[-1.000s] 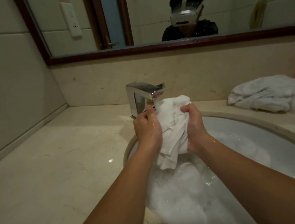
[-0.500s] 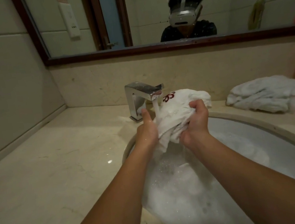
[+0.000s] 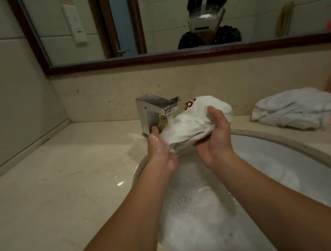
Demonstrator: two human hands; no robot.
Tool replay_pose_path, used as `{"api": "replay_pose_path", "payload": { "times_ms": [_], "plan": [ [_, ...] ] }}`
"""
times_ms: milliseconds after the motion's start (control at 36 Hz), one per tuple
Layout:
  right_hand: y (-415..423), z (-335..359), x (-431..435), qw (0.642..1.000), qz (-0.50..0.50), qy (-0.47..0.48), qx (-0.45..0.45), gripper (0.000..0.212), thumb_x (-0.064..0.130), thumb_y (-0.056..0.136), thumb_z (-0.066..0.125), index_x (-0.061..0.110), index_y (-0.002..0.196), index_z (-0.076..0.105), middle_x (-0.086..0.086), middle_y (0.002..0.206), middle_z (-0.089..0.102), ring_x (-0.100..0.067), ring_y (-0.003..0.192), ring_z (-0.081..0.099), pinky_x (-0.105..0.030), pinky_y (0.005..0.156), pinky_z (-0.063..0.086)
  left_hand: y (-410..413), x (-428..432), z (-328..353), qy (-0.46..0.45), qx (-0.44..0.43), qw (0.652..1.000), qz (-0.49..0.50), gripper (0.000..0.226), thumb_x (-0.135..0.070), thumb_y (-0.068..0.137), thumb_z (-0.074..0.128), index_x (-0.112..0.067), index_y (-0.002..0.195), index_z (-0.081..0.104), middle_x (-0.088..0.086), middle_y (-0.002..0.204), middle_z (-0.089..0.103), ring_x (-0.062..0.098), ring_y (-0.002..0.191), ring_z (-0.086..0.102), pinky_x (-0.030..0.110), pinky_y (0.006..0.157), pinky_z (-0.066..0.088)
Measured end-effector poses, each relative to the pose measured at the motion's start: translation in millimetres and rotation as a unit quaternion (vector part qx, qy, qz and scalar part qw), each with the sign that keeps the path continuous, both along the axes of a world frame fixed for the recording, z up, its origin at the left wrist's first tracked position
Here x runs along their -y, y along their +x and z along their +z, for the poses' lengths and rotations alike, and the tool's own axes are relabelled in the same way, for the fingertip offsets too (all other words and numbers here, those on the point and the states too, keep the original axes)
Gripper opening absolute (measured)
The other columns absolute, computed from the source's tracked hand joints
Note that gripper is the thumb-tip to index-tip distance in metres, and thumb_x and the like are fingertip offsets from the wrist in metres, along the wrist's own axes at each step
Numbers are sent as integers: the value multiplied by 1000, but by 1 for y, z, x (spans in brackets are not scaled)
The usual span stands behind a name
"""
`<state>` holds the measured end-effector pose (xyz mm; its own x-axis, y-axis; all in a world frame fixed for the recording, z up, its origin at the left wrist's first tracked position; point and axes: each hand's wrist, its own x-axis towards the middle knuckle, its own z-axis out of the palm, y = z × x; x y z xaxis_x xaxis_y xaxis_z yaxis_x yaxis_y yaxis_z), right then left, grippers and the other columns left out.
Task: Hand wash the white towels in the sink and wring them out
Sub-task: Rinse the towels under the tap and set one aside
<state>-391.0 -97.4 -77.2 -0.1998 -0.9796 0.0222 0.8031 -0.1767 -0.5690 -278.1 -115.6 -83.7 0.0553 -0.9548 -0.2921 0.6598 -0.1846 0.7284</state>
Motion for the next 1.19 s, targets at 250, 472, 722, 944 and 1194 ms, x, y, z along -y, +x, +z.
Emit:
{"api": "replay_pose_path", "payload": {
  "times_ms": [250,472,722,944,1194],
  "plan": [
    [2,-5,-6,999,37,10,-8,64,54,100,60,4,140,65,-20,130,74,-37,123,71,-56,116,48,-4,-3,-3,-43,95,994,-26,68,-67,104,46,-9,130,68,20,122,76,36,109,76,55,101,59],
    [4,-5,-13,998,45,38,29,60,57,102,56,8,135,70,-18,123,77,-33,112,76,-48,99,58,-11,-4,-6,-123,273,952,61,73,-87,80,60,-16,90,73,2,91,79,23,89,77,44,80,61],
    [9,-12,-7,995,68,62,45,55,51,103,57,10,138,68,-21,128,74,-39,124,70,-54,112,51,0,-2,0,-112,354,920,122,38,-29,113,41,-2,123,65,18,111,70,36,105,66,36,83,52],
    [0,-9,-5,992,14,111,52,47,53,97,62,17,124,76,-11,116,80,-34,116,74,-50,109,54,-6,-18,6,-108,354,925,89,31,-57,108,43,-34,95,60,-16,85,52,7,80,53,26,77,44],
    [-19,-5,-5,994,71,76,-13,50,49,97,54,7,109,79,-20,110,79,-36,98,78,-48,100,57,6,-20,7,-44,217,972,-82,80,-87,88,48,-19,119,76,10,122,77,30,111,73,46,105,54]
  ]
}}
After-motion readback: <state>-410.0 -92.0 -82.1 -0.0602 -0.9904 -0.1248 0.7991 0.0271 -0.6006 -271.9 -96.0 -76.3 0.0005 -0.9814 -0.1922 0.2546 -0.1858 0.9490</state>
